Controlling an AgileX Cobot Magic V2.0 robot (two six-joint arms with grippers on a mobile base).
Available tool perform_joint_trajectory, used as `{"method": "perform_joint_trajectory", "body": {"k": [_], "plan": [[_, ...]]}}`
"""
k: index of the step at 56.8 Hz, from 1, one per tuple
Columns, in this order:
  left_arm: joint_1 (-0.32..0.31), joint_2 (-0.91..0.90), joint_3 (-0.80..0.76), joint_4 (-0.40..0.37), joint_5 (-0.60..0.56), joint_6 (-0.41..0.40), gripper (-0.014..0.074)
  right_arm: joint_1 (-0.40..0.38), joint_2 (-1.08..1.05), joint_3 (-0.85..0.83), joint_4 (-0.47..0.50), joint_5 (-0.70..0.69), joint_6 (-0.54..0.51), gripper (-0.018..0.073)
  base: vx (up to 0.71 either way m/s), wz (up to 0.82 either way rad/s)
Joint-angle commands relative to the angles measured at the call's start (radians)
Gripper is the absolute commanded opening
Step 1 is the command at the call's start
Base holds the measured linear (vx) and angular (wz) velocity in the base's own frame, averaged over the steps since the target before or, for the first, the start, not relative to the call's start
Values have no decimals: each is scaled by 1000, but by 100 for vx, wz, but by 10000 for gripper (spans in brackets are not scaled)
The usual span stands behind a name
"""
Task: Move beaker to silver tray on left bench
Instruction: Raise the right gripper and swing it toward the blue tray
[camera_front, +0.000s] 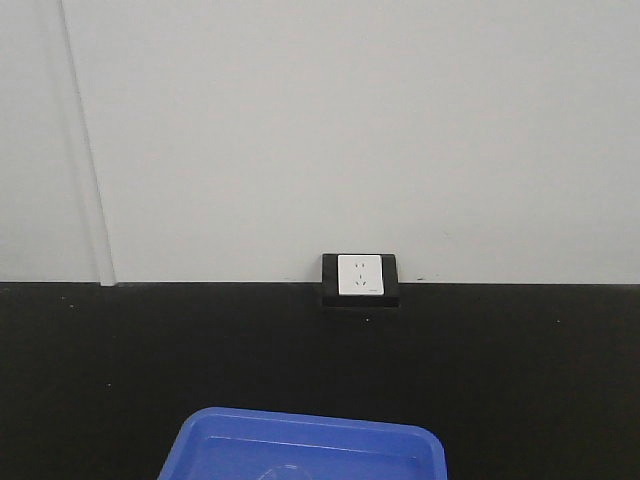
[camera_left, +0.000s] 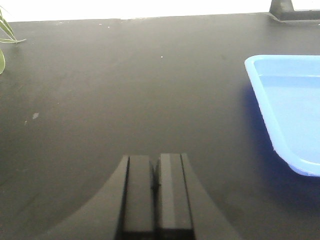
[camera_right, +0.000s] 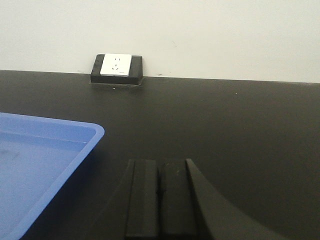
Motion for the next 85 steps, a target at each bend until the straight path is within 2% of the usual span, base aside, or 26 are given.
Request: {"method": "perform_joint_trajectory", "body": {"k": [1,15,24,29,41,52,67,78,85], "plan": [[-6,-16,28,-2,-77,-1,1,-6,-18,11,-13,-83,2,-11,0,0],[-6,-16,28,-2,-77,-1,1,-6,-18,11,-14,-120,-5,-11,0,0],[-6,-16,28,-2,-77,-1,1,-6,-14,-18,90,-226,34,-11,0,0],[-6,-16,28,-2,-77,-1,1,-6,15,-87,90,-234,34,-11,0,0],[-6,-16,28,-2,-77,-1,1,-6,314,-344,-53,-320,-19,-11,0,0],[-6,-16,28,-2,-77,-1,1,-6,633,-489,-77,-474,-13,-11,0,0],[-6,-16,28,-2,-77,-1,1,-6,910,-508,-77,-701,-11,-7,0,0],[-6,-16,28,-2,-77,-1,1,-6,966,-508,-77,-727,0,36,0,0],[-6,-16,28,-2,-77,-1,1,-6,967,-508,-77,-727,13,115,0,0]]}}
